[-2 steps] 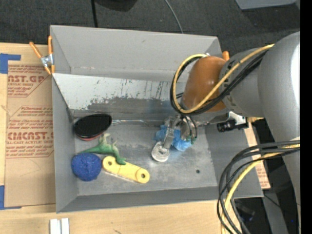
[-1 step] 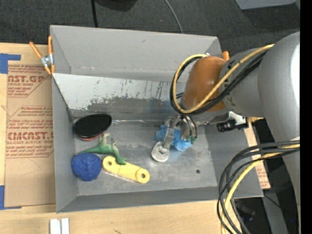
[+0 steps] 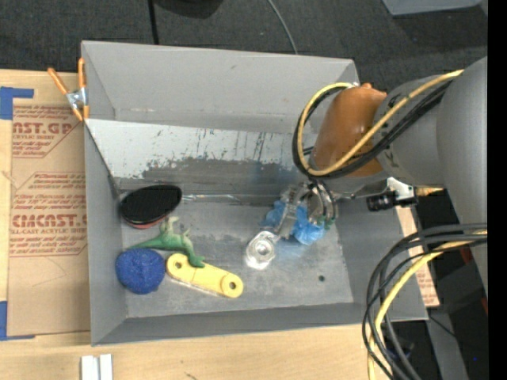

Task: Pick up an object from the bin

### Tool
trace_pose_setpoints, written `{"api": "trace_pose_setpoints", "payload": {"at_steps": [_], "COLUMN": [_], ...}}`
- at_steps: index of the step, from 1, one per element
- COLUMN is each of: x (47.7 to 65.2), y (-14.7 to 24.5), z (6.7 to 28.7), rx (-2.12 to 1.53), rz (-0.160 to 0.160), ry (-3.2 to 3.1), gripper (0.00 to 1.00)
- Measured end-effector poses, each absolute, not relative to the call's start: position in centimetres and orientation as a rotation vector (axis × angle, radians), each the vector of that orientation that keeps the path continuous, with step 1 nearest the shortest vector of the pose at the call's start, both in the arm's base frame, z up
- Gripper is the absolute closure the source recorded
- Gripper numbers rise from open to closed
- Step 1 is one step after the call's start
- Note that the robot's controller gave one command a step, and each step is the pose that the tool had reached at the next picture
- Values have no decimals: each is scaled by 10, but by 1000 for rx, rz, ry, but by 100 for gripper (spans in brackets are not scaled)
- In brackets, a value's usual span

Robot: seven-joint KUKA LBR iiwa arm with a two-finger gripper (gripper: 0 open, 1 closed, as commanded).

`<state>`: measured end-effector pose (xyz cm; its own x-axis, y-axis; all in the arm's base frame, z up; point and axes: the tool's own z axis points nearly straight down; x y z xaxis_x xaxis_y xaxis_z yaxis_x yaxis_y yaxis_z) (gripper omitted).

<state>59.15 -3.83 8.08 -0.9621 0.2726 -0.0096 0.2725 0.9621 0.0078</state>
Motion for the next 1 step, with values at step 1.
{"api": "trace_pose_setpoints", "payload": {"at_steps": [1], "x": [594], "y": [-16], "z": [78], "rx": [464], "rz": [9], "ry": [3090], "gripper": [100]}}
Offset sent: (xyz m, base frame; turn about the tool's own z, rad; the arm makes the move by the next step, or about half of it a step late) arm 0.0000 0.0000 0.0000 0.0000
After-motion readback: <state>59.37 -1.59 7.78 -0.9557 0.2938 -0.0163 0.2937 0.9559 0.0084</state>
